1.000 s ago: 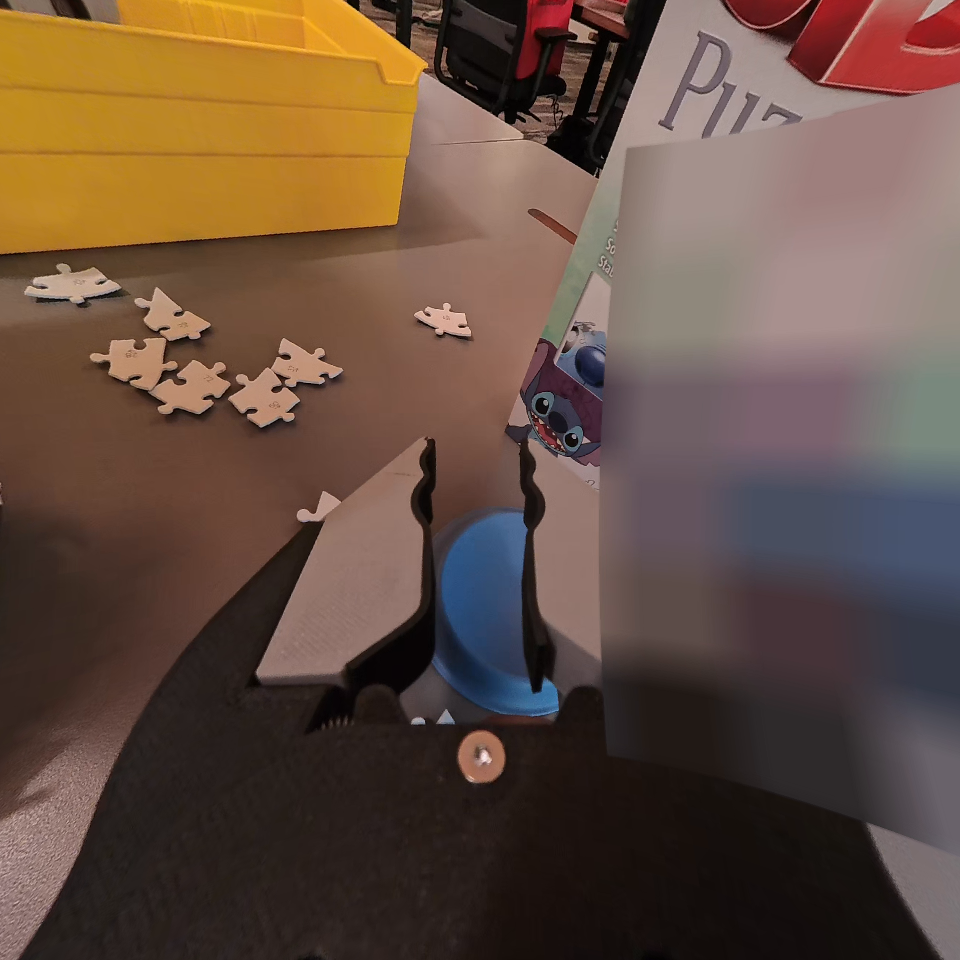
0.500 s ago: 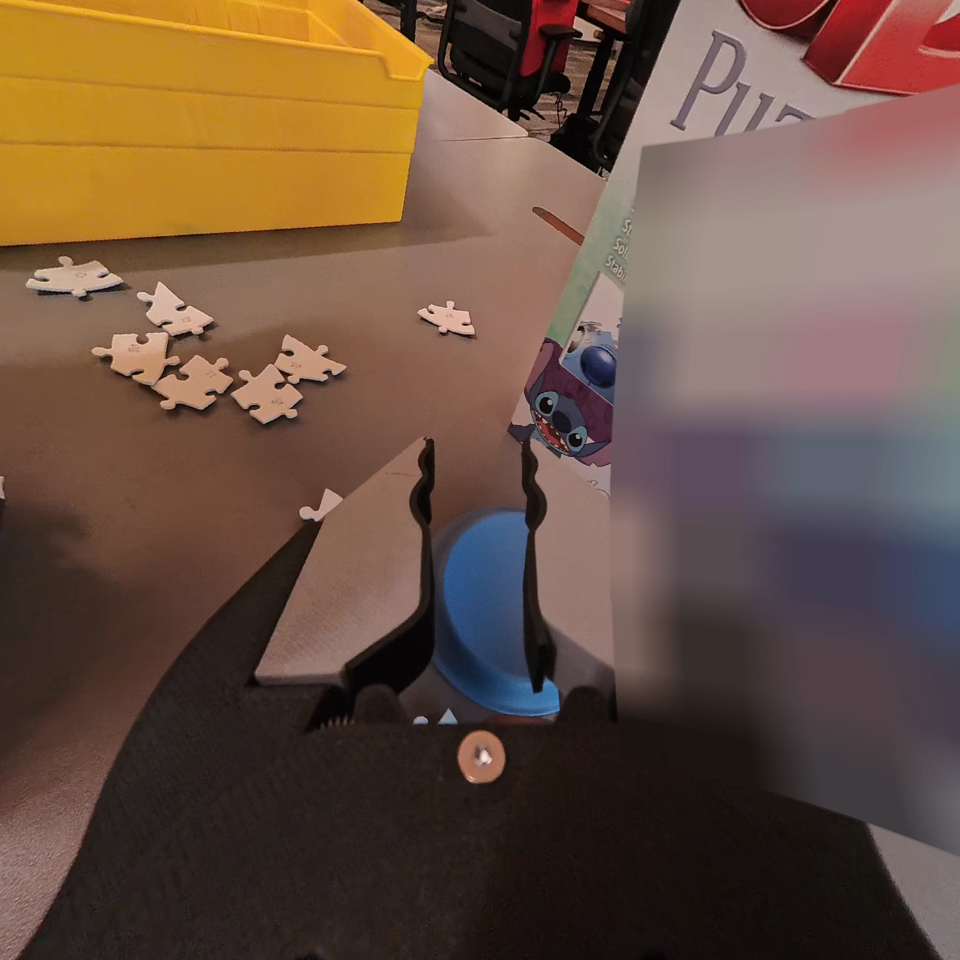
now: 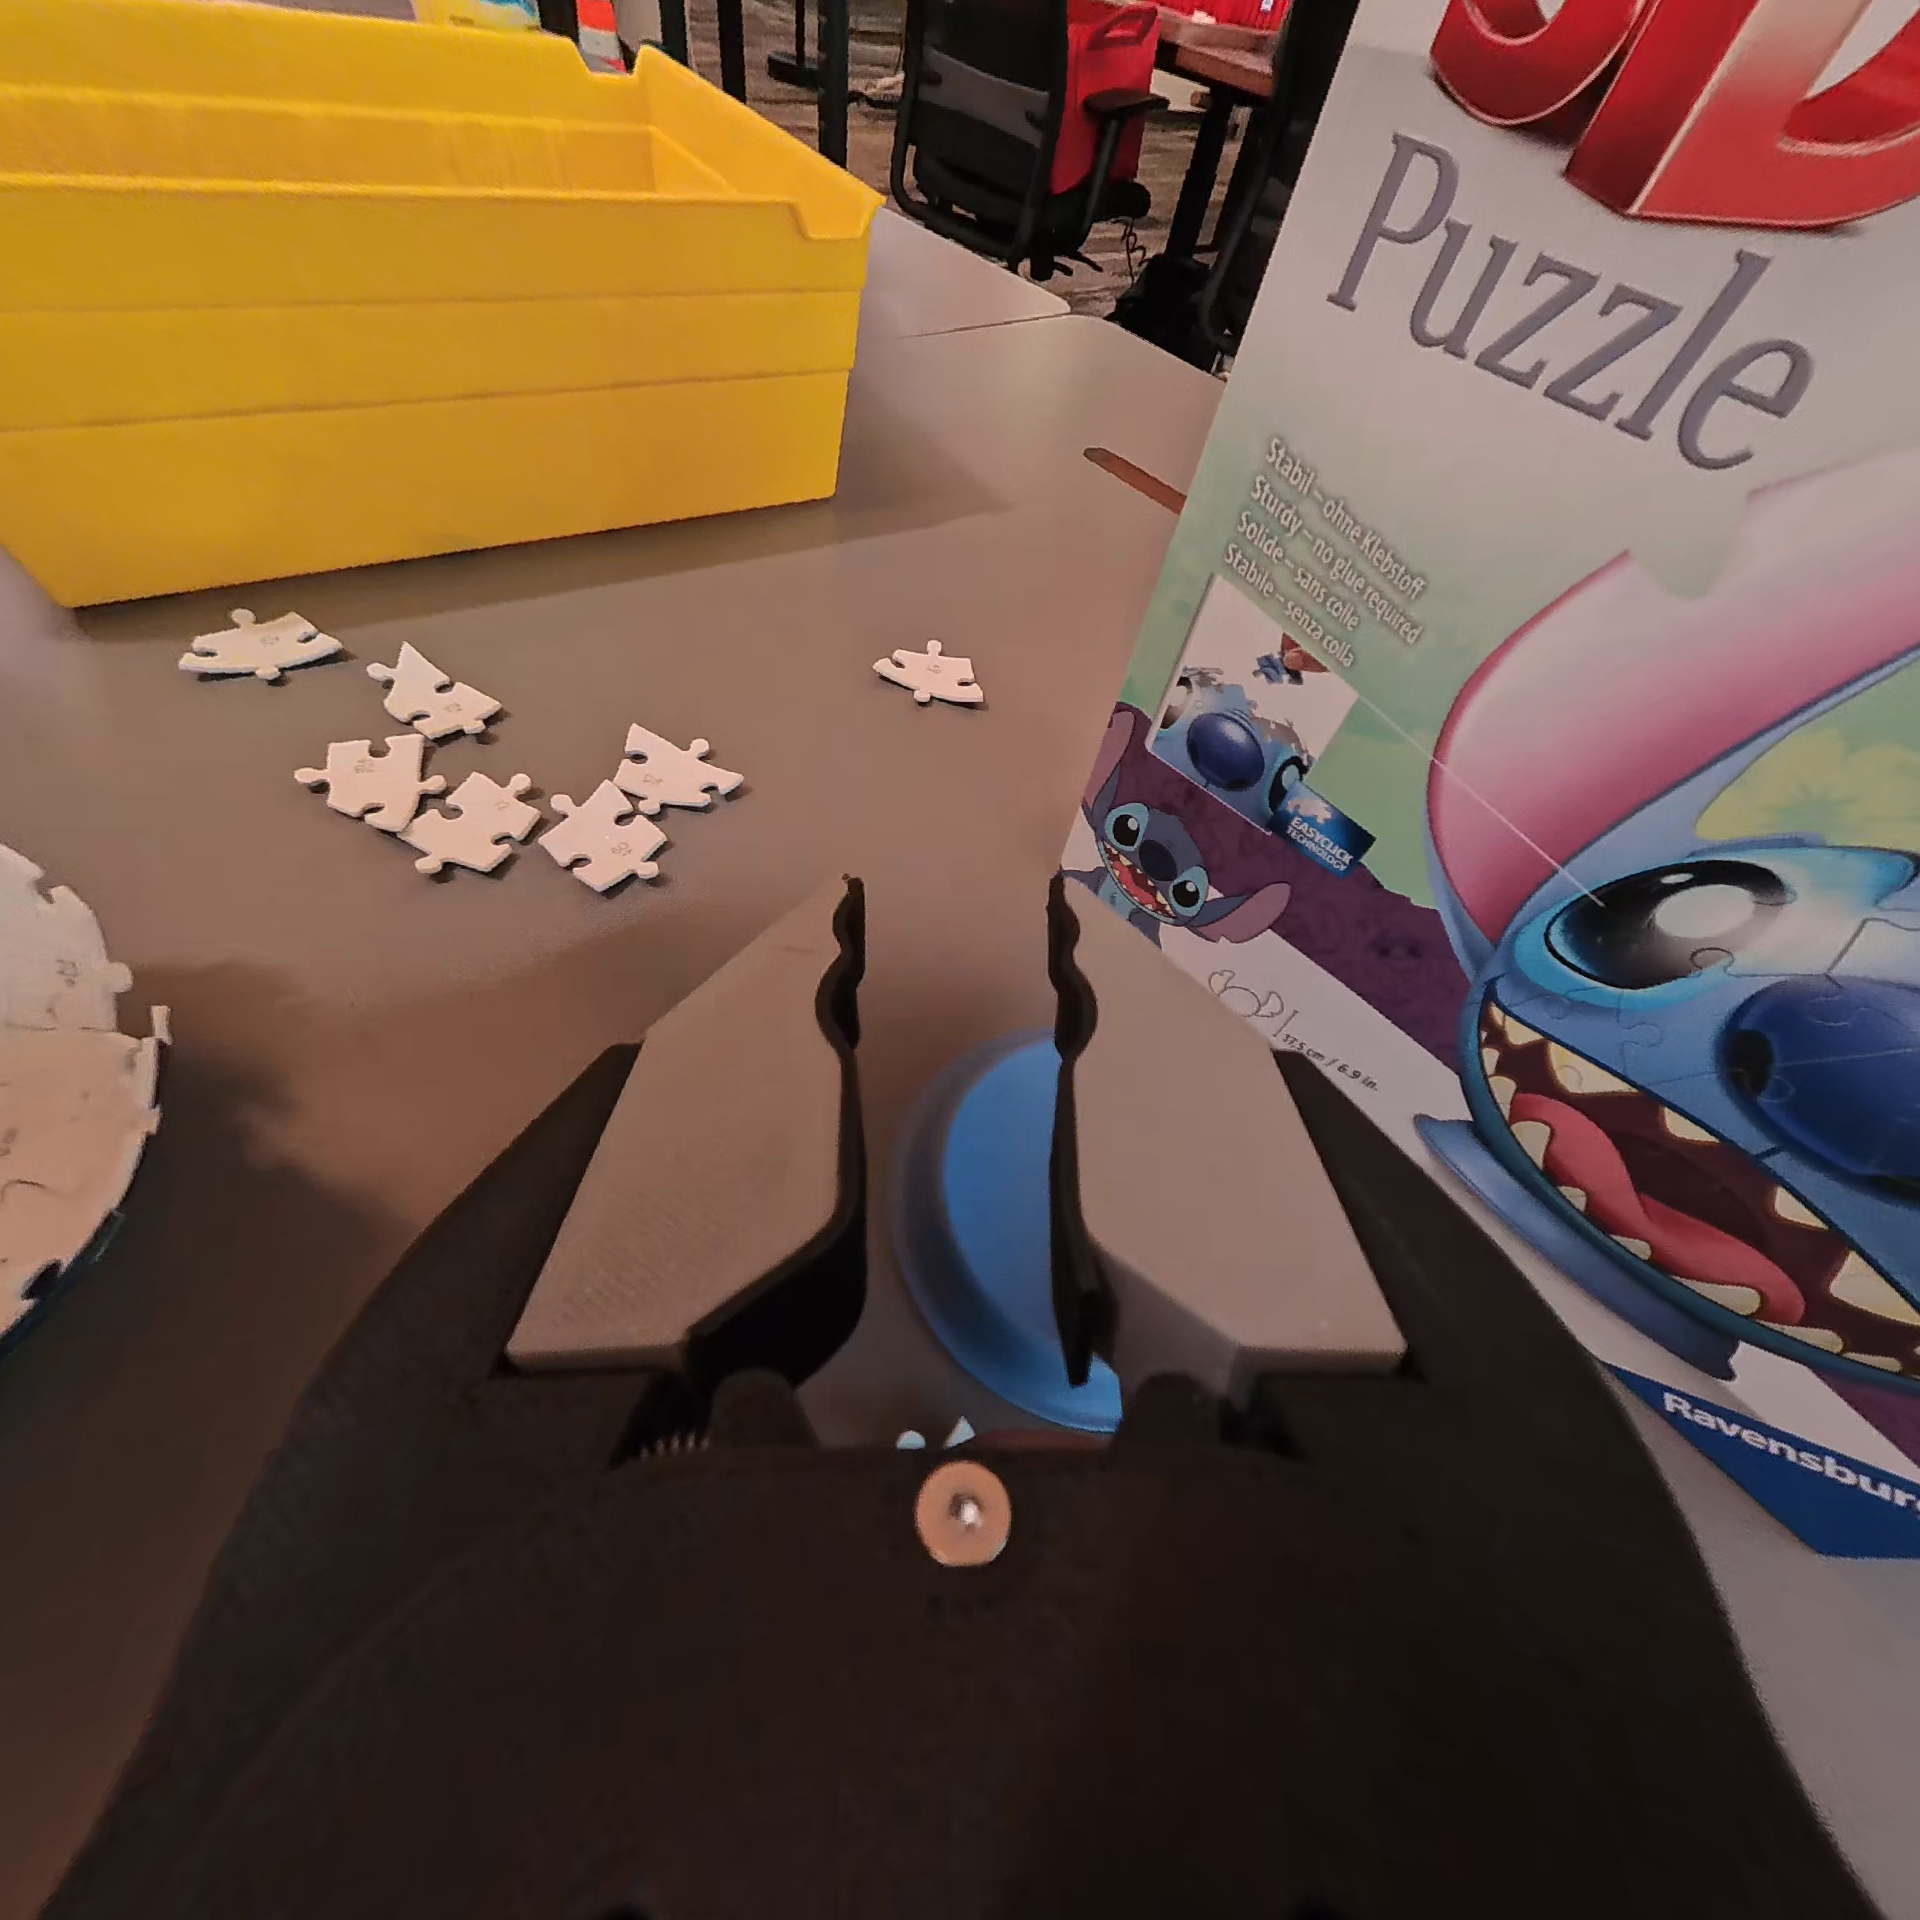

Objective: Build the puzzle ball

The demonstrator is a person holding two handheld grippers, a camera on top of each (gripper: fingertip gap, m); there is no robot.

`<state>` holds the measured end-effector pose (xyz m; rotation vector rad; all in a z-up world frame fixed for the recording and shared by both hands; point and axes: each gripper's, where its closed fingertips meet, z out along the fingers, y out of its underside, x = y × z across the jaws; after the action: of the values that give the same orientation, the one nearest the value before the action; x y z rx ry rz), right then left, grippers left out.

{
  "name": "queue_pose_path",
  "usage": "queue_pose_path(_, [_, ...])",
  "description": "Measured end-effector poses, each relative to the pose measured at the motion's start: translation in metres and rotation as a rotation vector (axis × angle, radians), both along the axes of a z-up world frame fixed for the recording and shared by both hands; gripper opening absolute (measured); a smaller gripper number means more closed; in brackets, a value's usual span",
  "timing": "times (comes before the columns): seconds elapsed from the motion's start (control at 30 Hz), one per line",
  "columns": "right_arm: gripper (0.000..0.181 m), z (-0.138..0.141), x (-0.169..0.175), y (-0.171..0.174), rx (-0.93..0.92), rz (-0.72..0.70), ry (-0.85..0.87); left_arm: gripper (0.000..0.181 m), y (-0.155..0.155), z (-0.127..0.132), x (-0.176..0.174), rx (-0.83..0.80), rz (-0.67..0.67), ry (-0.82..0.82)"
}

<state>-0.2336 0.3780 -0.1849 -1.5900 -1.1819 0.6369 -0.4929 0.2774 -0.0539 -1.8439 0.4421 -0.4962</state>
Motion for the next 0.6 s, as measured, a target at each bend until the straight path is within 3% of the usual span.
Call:
queue_pose_path(0.27, [0.031, 0.005, -0.003, -0.006, 0.015, 0.016, 0.007, 0.052, -0.009, -0.033, 0.029, 0.105, 0.017, 0.094])
queue_pose_path(0.6, [0.031, 0.004, -0.006, -0.012, 0.093, 0.009, -0.066, 0.049, -0.013, -0.061, 0.055, 0.075, -0.026, 0.200])
